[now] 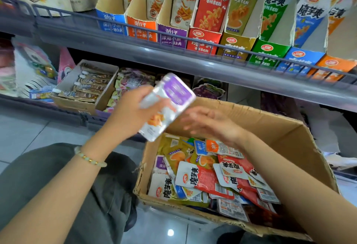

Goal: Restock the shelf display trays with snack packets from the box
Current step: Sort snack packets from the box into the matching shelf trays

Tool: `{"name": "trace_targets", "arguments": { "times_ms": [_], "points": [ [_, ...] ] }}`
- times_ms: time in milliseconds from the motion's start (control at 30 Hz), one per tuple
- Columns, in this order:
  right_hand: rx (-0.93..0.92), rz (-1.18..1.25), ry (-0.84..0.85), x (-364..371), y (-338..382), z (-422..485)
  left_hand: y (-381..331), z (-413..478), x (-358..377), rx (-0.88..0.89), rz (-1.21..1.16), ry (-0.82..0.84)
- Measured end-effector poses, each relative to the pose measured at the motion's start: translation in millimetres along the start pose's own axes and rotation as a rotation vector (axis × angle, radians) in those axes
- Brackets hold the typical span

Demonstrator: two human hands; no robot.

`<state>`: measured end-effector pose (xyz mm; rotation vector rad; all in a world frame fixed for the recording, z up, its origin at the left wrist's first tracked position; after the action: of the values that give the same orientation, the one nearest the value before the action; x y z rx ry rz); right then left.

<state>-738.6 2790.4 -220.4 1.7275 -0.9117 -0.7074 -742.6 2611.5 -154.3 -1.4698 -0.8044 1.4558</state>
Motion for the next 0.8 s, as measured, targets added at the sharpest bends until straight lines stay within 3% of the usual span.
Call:
{"name": "trace_targets", "arguments": {
  "times_ms": [100, 233, 367, 433, 567, 800],
  "points": [
    [0.166, -0.481, 0.185, 38.4, -60.9, 29.8, 18.5, -1.8, -44.8, -0.076, -0.165, -0.235],
    [0.125, -1.008, 0.299, 74.3, -119.5, 55.7, 23.8, -5.3, -45.8, -0.127, -0.196, -0.226],
    [0.119, -1.193, 0.232, 63.4, -129.0, 55.9, 26.3, -6.1, -45.8, -0.153, -0.226, -0.219],
    [0.163, -1.173, 0.255, 62.3, -126.6, 49.3, 24.5, -5.3, -44.4, -0.162, -0.218, -0.215],
    [0.221, -0.709, 0.218, 38.5, -105.4, 22.9, 20.2, -3.2, -40.4, -0.143, -0.269, -0.208],
    [0.237, -0.217, 0.017, -25.8, -35.3, -36.8, 25.8, -1.1, -24.4, -0.238, -0.377, -0.191]
  ]
}}
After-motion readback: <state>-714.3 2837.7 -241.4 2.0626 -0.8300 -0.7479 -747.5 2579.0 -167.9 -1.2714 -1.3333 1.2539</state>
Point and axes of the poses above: each hand's wrist, its own z-axis towards the middle knuckle, its own x-axis out of the palm, y = z × x, the point moved 9 cm from there along z, towards the middle knuckle, and after that the axes turned 2 degrees about y, right-handed, at the moved point
